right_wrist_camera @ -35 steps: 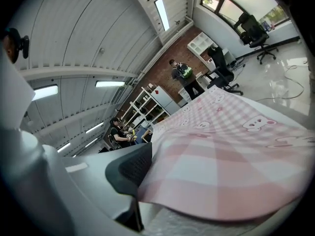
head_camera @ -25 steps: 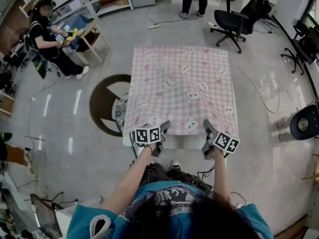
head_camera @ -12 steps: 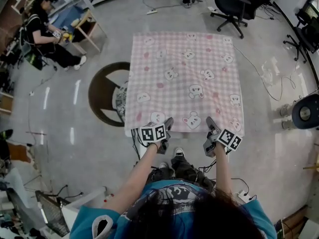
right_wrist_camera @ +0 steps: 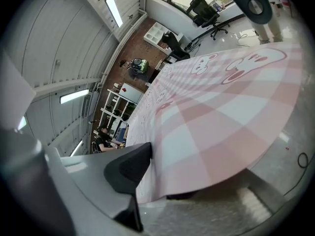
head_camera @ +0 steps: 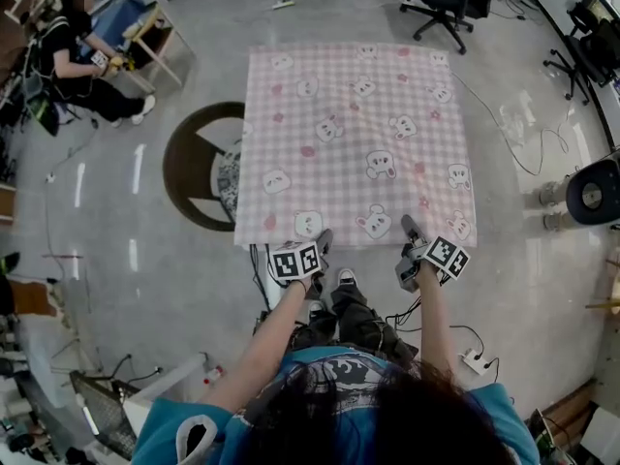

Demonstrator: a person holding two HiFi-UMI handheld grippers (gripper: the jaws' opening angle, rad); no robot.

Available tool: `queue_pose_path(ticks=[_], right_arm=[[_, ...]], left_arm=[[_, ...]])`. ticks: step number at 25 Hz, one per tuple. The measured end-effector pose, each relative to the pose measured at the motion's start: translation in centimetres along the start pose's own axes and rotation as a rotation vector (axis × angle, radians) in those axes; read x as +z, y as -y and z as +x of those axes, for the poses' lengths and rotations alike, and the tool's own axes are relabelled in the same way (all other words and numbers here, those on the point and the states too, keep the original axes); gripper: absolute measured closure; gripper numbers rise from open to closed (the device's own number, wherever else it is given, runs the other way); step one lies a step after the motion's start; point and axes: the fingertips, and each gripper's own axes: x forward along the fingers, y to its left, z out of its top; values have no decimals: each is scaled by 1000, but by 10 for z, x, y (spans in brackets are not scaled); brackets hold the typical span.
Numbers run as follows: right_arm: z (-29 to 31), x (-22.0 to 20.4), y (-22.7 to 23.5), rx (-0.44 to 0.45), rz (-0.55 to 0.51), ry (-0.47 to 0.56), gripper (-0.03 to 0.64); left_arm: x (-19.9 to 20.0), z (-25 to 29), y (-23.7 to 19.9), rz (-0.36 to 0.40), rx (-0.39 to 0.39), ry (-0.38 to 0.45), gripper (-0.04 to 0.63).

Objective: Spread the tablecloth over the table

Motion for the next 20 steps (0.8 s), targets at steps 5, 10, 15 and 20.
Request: queue_pose_path(ticks=[5,10,15,20], right_arm=[[0,-9,16,-48,21,-15,506],[-13,-30,31,-105,-24,-61,512],[-21,-36,31,-127,-30,-35,505],[-34,-42,24,-120,-26,-7,503]], left_arm=[[-15,-14,-18,20,32,-9,482],[-16,-29,-30,4,40,7,477],[-26,-40,-33,30,38,-16,486],[-29,-51,-26,49,3,-9,485]])
